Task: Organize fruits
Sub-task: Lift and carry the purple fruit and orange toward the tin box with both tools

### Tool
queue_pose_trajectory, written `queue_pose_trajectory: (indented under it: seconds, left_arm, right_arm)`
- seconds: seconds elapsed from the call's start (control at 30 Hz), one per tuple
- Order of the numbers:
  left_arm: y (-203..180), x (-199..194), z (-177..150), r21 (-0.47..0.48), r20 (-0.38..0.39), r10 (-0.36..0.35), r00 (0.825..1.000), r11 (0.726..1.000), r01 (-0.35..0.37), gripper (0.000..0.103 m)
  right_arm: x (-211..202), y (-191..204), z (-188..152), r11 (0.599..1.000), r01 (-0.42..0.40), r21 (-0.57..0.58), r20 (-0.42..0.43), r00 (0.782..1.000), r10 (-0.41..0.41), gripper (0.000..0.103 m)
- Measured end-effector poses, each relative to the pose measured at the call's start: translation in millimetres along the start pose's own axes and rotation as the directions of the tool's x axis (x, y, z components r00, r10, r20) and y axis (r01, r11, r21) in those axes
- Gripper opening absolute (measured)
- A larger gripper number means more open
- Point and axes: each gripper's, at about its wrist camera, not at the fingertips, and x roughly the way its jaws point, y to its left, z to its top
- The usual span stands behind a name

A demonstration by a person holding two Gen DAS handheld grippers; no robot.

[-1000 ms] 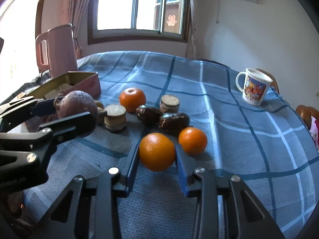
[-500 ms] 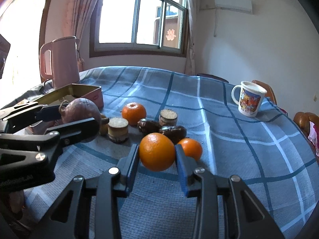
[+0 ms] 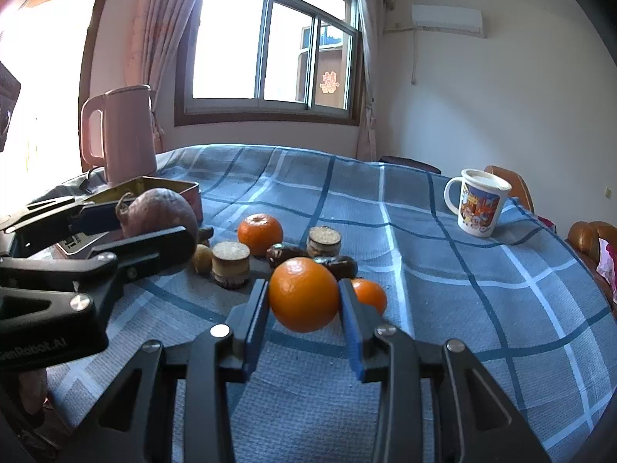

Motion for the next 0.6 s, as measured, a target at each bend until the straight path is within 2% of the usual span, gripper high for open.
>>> queue_pose_trajectory:
  seconds: [0.6]
  left_arm:
    - [-1,-15,7,0.008,0.072,0.034,0.997,0.999,-0.034,0.055]
  right_arm:
    - [-10,-1,-1,1.000,0.008,-0.002,0.079,0.997,-0.008,0.039]
